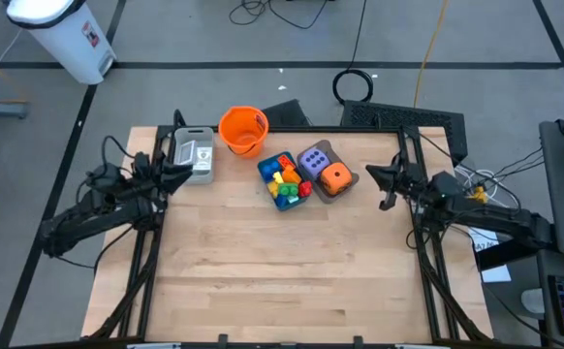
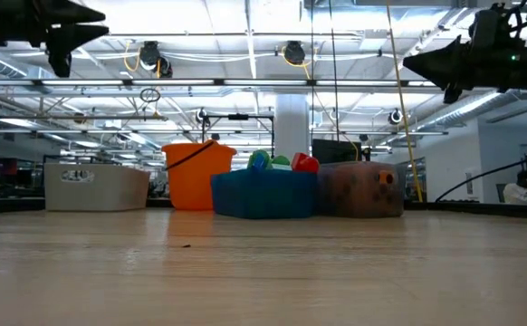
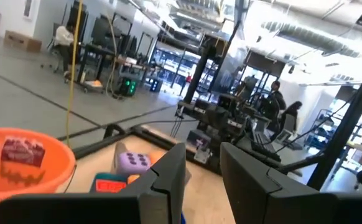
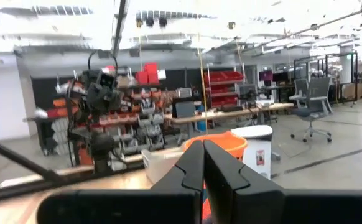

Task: Pick & Place Toys
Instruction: Return to Home Position

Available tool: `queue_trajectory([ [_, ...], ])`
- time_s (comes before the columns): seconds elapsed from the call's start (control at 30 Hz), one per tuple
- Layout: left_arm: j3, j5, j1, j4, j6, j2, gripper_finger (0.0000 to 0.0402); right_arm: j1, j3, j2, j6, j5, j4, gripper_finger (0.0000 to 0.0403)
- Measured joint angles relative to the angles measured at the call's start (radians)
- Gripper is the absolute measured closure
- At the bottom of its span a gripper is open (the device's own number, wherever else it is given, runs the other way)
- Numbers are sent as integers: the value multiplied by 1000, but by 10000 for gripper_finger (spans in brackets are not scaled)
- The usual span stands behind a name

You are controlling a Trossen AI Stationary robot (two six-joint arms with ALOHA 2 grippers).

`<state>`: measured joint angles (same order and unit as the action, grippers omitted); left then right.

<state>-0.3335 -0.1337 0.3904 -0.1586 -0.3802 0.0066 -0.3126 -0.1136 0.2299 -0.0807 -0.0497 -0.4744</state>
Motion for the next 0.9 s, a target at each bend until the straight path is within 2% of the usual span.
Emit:
queue_trajectory([
  [0.23, 44, 3, 0, 51, -2, 0, 296, 0, 52, -54, -8, 0, -106, 402],
  [0.4, 107, 6, 0, 146, -28, 0, 296, 0, 57, -59, -4, 0, -82, 403],
  [0.7, 321, 12, 0, 512, -155, -1, 296, 0, 59, -59, -10, 0, -87, 403],
  [0.9, 315, 13, 0, 481, -145, 0, 296, 0, 60, -59, -11, 0, -74, 400],
])
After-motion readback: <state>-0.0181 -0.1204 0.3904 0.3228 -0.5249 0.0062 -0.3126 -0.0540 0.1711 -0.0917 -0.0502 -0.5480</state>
